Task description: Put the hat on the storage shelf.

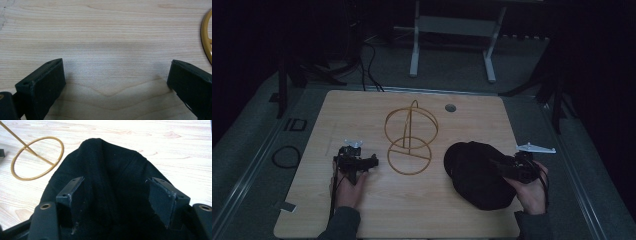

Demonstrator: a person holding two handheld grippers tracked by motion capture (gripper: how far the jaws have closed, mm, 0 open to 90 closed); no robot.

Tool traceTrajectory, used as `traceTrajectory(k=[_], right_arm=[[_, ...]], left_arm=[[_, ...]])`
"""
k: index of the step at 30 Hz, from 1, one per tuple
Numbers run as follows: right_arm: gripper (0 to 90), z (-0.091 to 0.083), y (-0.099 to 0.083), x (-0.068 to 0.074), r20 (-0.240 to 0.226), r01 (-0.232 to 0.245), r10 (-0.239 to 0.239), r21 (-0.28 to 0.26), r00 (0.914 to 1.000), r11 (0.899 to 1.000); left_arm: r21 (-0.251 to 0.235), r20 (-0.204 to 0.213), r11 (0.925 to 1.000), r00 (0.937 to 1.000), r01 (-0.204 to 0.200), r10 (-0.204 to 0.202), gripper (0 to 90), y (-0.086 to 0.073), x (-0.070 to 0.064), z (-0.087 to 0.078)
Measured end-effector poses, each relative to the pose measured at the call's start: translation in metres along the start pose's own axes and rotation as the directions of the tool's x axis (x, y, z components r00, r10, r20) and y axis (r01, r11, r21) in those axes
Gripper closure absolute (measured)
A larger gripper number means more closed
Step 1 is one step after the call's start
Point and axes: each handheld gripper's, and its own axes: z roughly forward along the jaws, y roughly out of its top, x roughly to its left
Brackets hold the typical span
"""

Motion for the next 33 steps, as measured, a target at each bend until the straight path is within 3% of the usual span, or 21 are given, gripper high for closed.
traceTrajectory(k=[10,13,20,27,33], right_arm=[[26.0,-0.001,0.006,0.008,-0.022,0.042,-0.042,-0.004,0.9989,0.999],[25.1,-0.002,0.012,0.016,-0.026,0.094,-0.094,0.004,0.9952,0.996],[21.2,-0.006,0.027,0.017,-0.042,0.149,-0.148,0.023,0.9881,0.989],[17.3,-0.002,0.039,0.02,-0.063,0.218,-0.214,0.078,0.9749,0.973],[15.0,0.007,0.045,0.022,-0.096,0.248,-0.237,0.126,0.9668,0.961]], left_arm=[[0.0,0.0,1.0,1.0,0.0,0.0,1.2,0.0,0.0,0.0],[0.0,0.0,1.0,1.0,0.0,0.0,1.2,0.0,0.0,0.0],[0.0,0.0,1.0,1.0,0.0,0.0,1.2,0.0,0.0,0.0],[0.0,0.0,1.0,1.0,0.0,0.0,1.2,0.0,0.0,0.0],[0.0,0.0,1.0,1.0,0.0,0.0,1.2,0.0,0.0,0.0]])
